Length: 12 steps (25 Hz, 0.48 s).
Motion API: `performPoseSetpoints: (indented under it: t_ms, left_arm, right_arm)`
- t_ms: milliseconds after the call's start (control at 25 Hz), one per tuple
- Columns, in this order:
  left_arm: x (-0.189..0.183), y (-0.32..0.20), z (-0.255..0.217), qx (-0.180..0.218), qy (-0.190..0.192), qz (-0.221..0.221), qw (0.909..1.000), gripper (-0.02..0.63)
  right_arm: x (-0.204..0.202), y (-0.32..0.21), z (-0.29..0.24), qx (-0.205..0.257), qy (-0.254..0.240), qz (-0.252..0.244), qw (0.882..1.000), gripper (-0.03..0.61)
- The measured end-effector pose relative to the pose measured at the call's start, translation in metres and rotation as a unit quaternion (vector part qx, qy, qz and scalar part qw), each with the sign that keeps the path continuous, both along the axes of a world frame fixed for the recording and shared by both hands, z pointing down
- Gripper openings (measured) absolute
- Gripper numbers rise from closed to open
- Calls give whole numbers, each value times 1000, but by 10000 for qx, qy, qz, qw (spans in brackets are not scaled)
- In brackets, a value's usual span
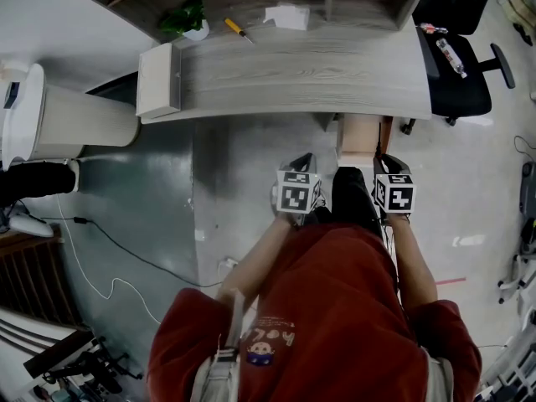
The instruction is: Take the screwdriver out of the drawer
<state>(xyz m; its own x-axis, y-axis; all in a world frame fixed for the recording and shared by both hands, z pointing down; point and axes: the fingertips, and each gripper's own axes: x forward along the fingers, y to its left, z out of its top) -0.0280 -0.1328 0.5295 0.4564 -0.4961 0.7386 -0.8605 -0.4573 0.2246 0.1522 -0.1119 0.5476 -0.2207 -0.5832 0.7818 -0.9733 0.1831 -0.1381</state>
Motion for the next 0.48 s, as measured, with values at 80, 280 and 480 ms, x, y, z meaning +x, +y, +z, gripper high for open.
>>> performPoseSetpoints:
  t_ms: [80, 280, 480]
  left_arm:
    - [-1, 0, 0, -4, -1, 7, 10000, 0]
    - [-2, 2, 1, 10, -12, 11, 10000, 0]
    - [-4, 1, 1, -6, -24, -6, 10000, 0]
  right_arm:
    - [-1, 0, -1, 7, 19, -26, 10000, 74]
    - [-4, 1, 1, 13, 11, -89, 10000, 74]
    - [-7, 0, 0, 15, 11, -125, 9999, 74]
